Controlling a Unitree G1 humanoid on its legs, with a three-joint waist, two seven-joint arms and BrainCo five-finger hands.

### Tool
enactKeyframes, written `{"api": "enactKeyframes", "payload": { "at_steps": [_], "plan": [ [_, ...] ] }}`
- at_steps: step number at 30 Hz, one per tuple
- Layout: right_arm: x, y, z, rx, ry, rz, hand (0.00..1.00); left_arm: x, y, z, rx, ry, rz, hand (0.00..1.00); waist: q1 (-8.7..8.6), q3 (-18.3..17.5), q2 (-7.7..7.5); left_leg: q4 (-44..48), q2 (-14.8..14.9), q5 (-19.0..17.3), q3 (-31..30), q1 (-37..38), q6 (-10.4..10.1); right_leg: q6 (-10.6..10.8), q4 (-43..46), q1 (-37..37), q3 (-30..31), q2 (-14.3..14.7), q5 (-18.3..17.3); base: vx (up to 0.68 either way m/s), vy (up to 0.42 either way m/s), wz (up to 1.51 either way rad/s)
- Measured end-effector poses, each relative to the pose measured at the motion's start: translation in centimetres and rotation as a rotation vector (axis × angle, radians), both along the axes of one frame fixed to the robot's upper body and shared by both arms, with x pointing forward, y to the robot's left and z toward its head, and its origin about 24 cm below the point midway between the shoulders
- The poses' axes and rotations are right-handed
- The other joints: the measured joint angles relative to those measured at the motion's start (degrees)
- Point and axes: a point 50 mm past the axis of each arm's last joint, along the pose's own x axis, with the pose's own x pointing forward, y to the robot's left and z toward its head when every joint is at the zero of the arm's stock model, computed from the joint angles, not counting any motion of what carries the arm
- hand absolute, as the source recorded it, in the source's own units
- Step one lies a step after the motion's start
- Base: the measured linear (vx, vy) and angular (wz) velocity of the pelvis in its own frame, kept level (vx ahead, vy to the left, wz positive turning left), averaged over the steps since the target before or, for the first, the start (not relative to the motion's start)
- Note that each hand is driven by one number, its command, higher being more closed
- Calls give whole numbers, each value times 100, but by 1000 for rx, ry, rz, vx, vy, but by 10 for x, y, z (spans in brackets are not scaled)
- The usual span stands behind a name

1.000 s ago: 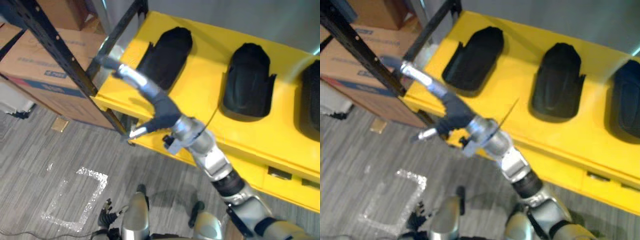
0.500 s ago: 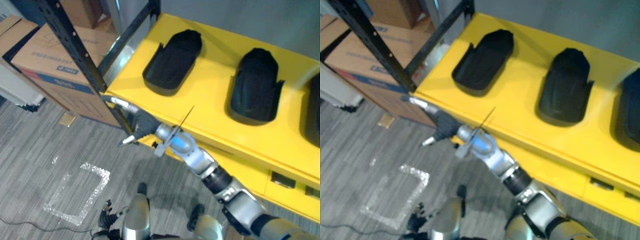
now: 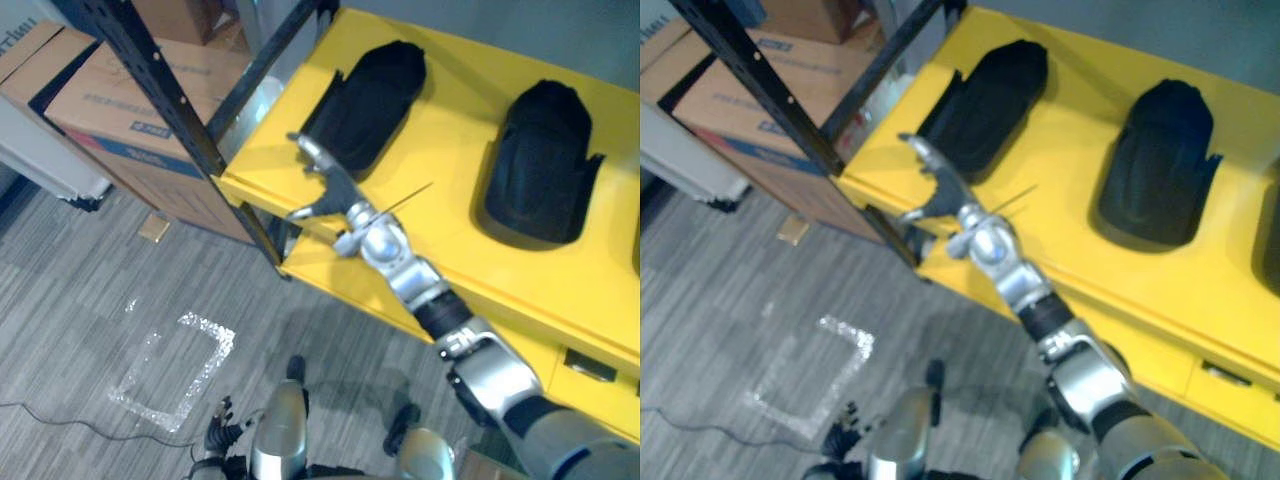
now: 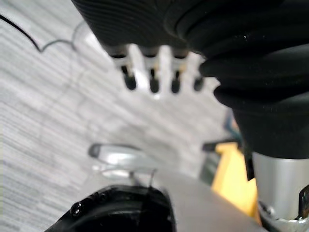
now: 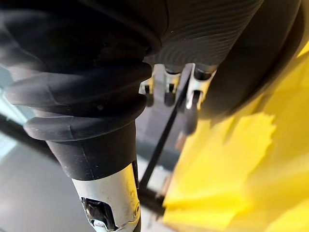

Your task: Walk over and take plastic housings, then place them on the shelf

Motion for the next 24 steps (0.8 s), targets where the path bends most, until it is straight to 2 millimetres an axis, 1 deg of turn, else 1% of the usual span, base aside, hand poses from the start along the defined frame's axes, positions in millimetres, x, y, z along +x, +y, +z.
{"api": "enactKeyframes", "payload": {
  "at_steps": [1,4,9,12,14,16,17,18,19,20,21,22,23,24],
  "plan": [
    [4,-6,1,2,0,-29,0,1,-1,0,-2,-1,-3,0,13,8,15,1,-7,9,-20,-8,-1,-1,4,3,-15,-3,-1,-11,-8,6],
    [10,-15,7,-16,-7,-66,0,2,-3,1,-7,-2,-15,0,52,37,75,6,-11,21,-31,-1,-1,-4,28,6,-15,-9,-2,-27,-6,2],
    [14,-24,6,-36,-3,-90,0,3,-4,1,-11,5,-19,0,85,48,98,9,-8,31,-37,2,-2,-14,64,1,-15,-15,-8,-39,-5,0],
    [15,-28,8,-51,5,-68,0,5,-5,1,-14,0,-22,0,104,80,165,14,-10,41,-38,2,-2,-14,90,-8,-12,-23,-8,-44,-3,0],
    [13,-25,8,-57,18,-13,0,5,-6,0,-16,2,-22,0,102,82,169,9,-3,45,-37,1,-6,-14,92,-16,-9,-18,-8,-16,-5,0],
    [7,-16,12,-72,3,64,0,5,-6,1,-17,2,-24,0,100,82,169,10,7,45,-32,2,-6,-16,92,-19,-4,-10,-10,0,0,0],
    [0,-8,21,-83,-36,124,0,5,-6,0,-17,4,-24,0,96,82,169,10,14,45,-25,3,-6,-18,92,-23,3,-5,-10,0,0,0],
    [-12,2,32,-80,-99,194,0,5,-5,0,-17,5,-24,0,95,82,168,9,21,45,-19,8,-6,-22,91,-23,6,1,-13,0,0,0],
    [-20,7,38,-77,-136,229,0,5,-6,0,-17,5,-23,0,94,82,168,7,25,45,-16,12,-7,-24,91,-23,8,4,-15,0,0,0],
    [-36,18,50,-70,-212,301,0,5,-6,0,-17,5,-23,0,85,82,168,5,33,45,-8,19,-7,-30,92,-23,14,8,-23,0,0,0],
    [-44,23,56,-61,-253,332,0,5,-6,0,-16,5,-23,0,85,82,168,5,36,45,-6,22,-7,-31,94,-23,15,11,-28,0,0,0],
    [-57,29,66,-49,-329,366,0,5,-5,0,-16,5,-22,0,80,82,168,4,40,45,-5,27,-7,-35,108,-23,17,11,-40,0,0,0],
    [-65,32,73,-31,-396,365,0,5,-5,0,-15,5,-22,0,81,82,167,4,40,45,-5,38,-7,-39,135,-23,21,6,-56,0,0,0],
    [-68,33,76,-21,-420,358,0,5,-5,0,-15,5,-21,0,83,81,166,4,38,45,-6,45,-7,-41,154,-23,23,0,-64,-35,-14,0]
  ]
}}
